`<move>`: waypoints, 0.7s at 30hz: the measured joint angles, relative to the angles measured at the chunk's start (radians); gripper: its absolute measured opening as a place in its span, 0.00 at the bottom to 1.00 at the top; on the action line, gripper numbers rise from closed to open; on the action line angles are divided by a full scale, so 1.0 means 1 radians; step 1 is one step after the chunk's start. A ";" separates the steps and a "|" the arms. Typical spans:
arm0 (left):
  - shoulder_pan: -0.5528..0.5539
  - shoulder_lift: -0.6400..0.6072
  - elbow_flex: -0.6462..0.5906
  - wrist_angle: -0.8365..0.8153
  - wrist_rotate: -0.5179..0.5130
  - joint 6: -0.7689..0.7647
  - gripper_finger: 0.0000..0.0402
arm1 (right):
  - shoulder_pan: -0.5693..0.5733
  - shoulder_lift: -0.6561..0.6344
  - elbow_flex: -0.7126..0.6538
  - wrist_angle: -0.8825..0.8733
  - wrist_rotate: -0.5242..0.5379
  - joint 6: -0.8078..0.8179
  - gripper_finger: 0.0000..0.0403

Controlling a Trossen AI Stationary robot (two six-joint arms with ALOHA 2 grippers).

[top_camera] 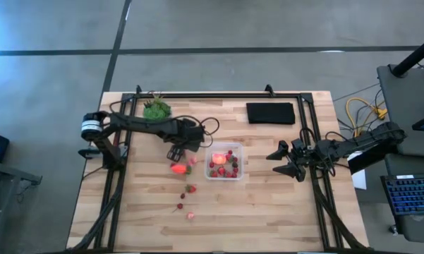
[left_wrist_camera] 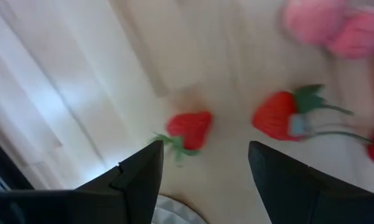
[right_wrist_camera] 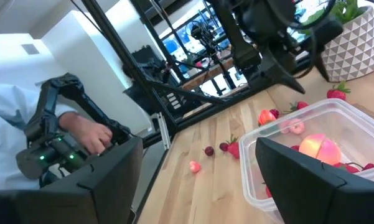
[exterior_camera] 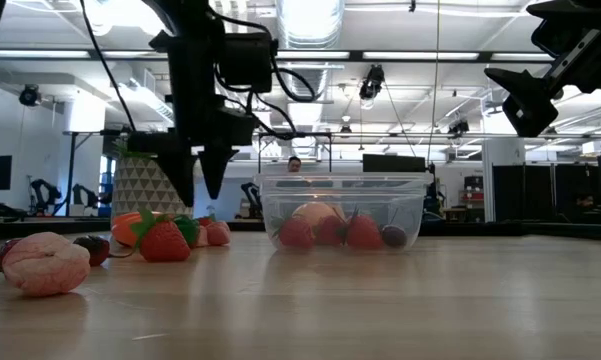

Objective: Pick and placing Produce into tupperware
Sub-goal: Put the strawberry into the transparent container

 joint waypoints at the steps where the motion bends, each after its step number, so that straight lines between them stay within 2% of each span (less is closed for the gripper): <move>1: 0.010 0.000 0.000 0.015 0.001 0.014 0.55 | 0.000 0.000 0.000 0.000 0.000 0.000 0.76; 5: 0.047 0.000 0.000 0.068 0.022 0.087 0.55 | 0.000 0.000 0.000 0.000 0.000 0.000 0.77; 11: 0.076 0.015 -0.002 0.070 0.136 0.128 0.55 | 0.000 0.000 0.000 0.000 0.000 0.000 0.76; 14: 0.081 0.047 -0.003 0.070 0.130 0.193 0.55 | 0.000 0.000 0.000 0.000 0.000 0.000 0.76; 17: 0.081 0.091 -0.002 0.070 0.072 0.244 0.55 | 0.000 0.000 0.000 0.000 0.000 0.000 0.77; 21: 0.087 0.139 -0.001 0.071 0.035 0.249 0.55 | 0.000 0.000 0.000 0.000 0.000 0.000 0.76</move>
